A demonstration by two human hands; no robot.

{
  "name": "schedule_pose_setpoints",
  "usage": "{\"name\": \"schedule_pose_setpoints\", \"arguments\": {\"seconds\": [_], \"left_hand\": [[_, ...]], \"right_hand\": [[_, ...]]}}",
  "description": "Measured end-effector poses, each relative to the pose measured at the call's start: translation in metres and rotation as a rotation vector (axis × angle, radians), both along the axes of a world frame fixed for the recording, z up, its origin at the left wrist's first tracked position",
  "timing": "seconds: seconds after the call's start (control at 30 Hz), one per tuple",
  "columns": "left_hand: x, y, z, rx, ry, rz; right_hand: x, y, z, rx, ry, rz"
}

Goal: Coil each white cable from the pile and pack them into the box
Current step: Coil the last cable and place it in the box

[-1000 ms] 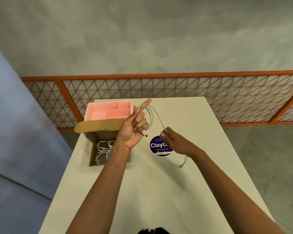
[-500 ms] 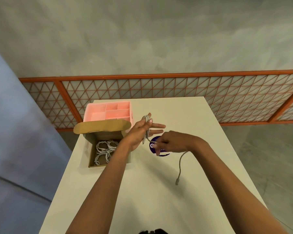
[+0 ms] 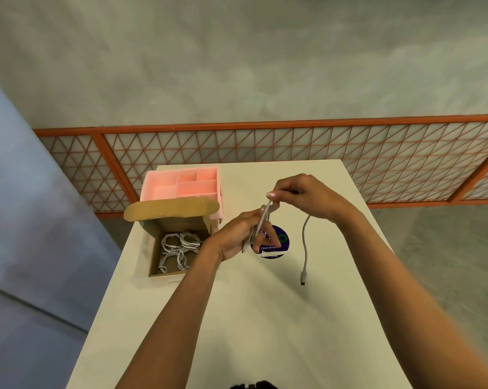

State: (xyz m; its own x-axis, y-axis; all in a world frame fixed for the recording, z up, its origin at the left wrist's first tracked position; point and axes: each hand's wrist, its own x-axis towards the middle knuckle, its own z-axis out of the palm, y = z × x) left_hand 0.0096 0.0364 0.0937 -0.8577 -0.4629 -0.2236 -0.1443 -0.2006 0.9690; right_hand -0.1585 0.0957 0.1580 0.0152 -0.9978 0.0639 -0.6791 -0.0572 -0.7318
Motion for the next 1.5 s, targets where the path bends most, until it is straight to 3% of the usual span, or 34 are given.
{"name": "schedule_pose_setpoints", "arguments": {"seconds": [0.13,0.37,0.53,0.67,0.87,0.97,1.17,1.27,1.5], "left_hand": [[0.002,0.004,0.006,0.084,0.106,-0.009],[0.005,0.001,0.009,0.003,0.146,-0.074],[0.012,-0.002,0.004,0.013,0.186,-0.15],[0.015,-0.006,-0.002,0.151,0.274,-0.197],[0.015,-0.013,-0.006,0.389,0.42,-0.26],[0.014,-0.015,-0.01,0.436,0.435,-0.189],[0.014,-0.023,-0.021,0.74,0.602,-0.179],[0.012,-0.024,-0.024,0.763,0.661,-0.18],[0.007,-0.019,-0.024,0.634,0.607,-0.051]], "right_hand": [[-0.008,-0.003,-0.014,-0.041,-0.083,-0.059],[-0.008,0.002,-0.035,-0.07,-0.311,-0.084],[-0.005,0.009,-0.037,0.054,-0.396,-0.007],[-0.003,0.013,-0.038,0.205,-0.438,0.097],[0.002,0.012,-0.039,0.254,-0.566,0.149],[0.004,0.01,-0.039,0.241,-0.476,0.101],[0.014,0.002,-0.05,-0.001,-0.004,-0.036],[0.026,0.0,-0.057,-0.086,0.023,-0.088],[0.047,-0.001,-0.069,-0.225,0.082,-0.288]]}}
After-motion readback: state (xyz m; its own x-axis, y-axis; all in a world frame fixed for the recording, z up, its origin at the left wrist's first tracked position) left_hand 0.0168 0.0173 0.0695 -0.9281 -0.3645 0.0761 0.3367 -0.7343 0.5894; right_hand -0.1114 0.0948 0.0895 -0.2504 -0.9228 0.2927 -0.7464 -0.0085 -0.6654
